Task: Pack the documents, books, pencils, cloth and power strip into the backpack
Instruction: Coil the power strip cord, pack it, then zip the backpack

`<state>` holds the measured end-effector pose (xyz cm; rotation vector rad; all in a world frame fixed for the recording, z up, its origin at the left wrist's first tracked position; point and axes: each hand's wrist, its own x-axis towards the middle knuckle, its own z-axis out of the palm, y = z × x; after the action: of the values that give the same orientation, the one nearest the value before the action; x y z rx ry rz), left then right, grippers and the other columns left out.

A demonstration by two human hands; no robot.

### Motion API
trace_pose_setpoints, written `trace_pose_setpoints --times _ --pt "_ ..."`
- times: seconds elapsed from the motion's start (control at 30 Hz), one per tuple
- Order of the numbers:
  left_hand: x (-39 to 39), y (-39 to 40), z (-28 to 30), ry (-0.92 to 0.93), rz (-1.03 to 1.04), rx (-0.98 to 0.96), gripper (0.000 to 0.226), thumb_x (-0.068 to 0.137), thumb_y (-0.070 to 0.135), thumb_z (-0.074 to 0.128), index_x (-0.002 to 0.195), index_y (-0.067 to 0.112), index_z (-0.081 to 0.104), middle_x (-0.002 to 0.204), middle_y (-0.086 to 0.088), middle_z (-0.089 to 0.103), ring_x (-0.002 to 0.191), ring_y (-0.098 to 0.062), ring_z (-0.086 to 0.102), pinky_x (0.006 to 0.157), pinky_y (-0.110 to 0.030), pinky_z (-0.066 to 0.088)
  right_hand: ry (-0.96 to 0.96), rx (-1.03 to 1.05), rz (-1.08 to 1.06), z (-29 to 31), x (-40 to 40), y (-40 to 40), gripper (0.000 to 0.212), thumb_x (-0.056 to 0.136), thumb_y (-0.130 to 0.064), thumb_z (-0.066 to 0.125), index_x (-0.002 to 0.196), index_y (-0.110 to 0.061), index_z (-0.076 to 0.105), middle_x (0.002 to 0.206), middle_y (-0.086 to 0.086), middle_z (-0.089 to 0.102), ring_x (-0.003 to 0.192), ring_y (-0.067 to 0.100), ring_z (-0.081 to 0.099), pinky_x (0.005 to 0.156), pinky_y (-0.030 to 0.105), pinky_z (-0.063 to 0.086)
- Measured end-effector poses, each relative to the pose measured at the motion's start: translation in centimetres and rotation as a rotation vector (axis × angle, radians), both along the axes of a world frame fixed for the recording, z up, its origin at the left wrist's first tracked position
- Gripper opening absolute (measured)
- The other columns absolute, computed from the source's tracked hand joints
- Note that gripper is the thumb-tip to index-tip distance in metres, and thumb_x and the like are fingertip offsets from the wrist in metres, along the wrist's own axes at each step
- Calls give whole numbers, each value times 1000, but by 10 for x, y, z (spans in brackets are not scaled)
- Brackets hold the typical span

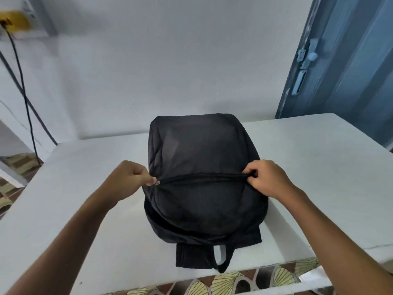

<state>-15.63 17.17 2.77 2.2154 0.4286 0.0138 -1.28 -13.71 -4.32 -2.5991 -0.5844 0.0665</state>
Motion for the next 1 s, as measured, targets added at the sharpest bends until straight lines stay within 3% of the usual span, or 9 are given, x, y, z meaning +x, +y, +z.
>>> trace_pose_setpoints --times 0.13,0.23,0.33,0.43,0.53,0.6,0.7,0.83,1.0 --pt "-2 -8 -9 -125 78 160 27 76 13 74 56 15 56 44 11 47 43 -4 43 52 -22 32 43 42 11 -1 -1 2 25 78 -6 61 92 -22 75 86 -9 67 80 15 60 72 28 48" --pt "1 -16 -1 -317 97 355 21 69 28 76 84 23 62 75 9 58 66 -4 50 61 -20 36 38 416 -100 -2 -2 -1 29 82 6 55 90 -12 76 92 -3 71 86 12 63 77 17 48" --pt "18 -49 8 -501 -106 420 32 70 37 70 99 25 62 98 10 59 92 -11 51 81 -24 41 -42 614 -385 -10 7 -13 38 86 13 45 107 -9 70 107 4 68 96 18 62 80 18 47" --pt "50 -97 8 -517 -370 446 31 76 37 61 103 22 65 108 8 60 108 -15 50 91 -39 45 285 667 -325 -21 12 -22 54 87 18 46 135 -7 51 127 7 57 108 23 58 84 35 53" --pt "86 -142 -8 -538 -621 552 31 77 29 60 104 15 68 112 -1 64 115 -23 52 94 -45 47 430 785 -199 -24 4 -21 39 87 12 54 121 -7 61 106 15 67 88 22 61 70 32 49" --pt "108 -165 -21 -486 -741 637 35 83 28 57 114 15 66 123 -3 62 128 -25 46 105 -49 38 379 748 -181 -27 0 -22 20 87 5 57 87 -12 67 76 8 64 67 10 56 60 25 45" --pt "131 -181 -38 -290 -838 767 46 94 29 48 139 18 45 148 1 42 145 -21 19 116 -50 17 272 680 -213 -39 4 -29 31 83 -4 55 57 -19 57 55 -2 51 54 10 42 57 31 36" --pt "148 -185 -43 -165 -910 993 52 93 26 41 145 20 34 154 5 31 146 -20 13 111 -49 22 105 601 -278 -42 13 -45 17 82 -11 67 66 -16 64 59 0 62 57 12 54 60 25 43" --pt "161 -189 -39 -86 -945 1164 52 94 20 34 145 28 32 156 6 26 143 -23 18 102 -47 28 -246 149 -60 -34 8 -68 12 88 -16 60 79 -10 67 73 3 62 65 24 57 60 34 46"
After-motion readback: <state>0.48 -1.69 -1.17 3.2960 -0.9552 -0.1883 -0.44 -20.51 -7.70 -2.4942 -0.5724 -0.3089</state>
